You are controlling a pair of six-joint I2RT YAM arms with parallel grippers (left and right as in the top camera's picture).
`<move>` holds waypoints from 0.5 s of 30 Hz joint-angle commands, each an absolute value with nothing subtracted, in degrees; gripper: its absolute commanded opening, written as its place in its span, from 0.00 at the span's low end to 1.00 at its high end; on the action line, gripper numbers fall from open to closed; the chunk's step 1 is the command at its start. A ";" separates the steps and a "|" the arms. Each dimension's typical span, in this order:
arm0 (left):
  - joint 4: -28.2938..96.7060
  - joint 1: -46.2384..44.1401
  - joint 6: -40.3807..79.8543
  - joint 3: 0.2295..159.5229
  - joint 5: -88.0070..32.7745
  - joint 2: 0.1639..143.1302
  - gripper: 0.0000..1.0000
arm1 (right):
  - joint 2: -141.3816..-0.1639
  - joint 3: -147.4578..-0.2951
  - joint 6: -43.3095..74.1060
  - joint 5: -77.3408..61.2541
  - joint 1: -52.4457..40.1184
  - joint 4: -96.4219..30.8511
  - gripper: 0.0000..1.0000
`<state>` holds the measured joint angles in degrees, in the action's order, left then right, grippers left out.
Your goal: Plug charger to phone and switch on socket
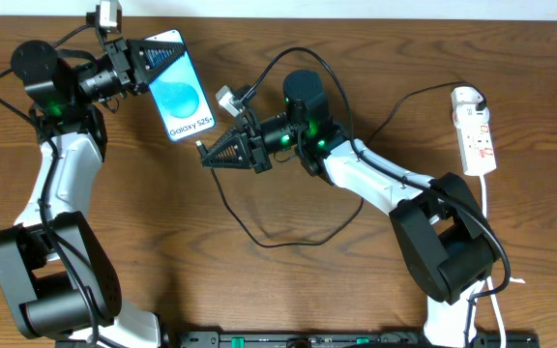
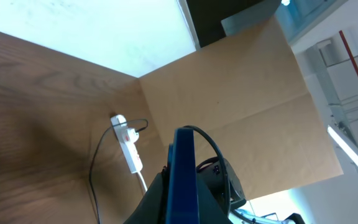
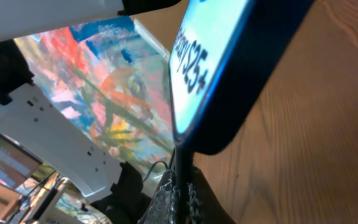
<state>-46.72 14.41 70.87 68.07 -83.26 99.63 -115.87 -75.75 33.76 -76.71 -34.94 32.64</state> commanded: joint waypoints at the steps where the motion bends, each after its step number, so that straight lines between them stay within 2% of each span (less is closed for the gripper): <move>1: -47.24 14.37 70.48 68.95 -82.28 98.37 0.07 | -116.57 -75.81 34.33 -75.35 -34.92 32.84 0.01; 15: -47.24 14.37 68.99 68.79 -83.35 98.37 0.07 | -116.57 -75.81 35.38 -75.33 -34.92 35.42 0.01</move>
<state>-46.72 14.41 70.15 68.07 -82.61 99.63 -115.87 -75.75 34.39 -75.59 -34.94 34.87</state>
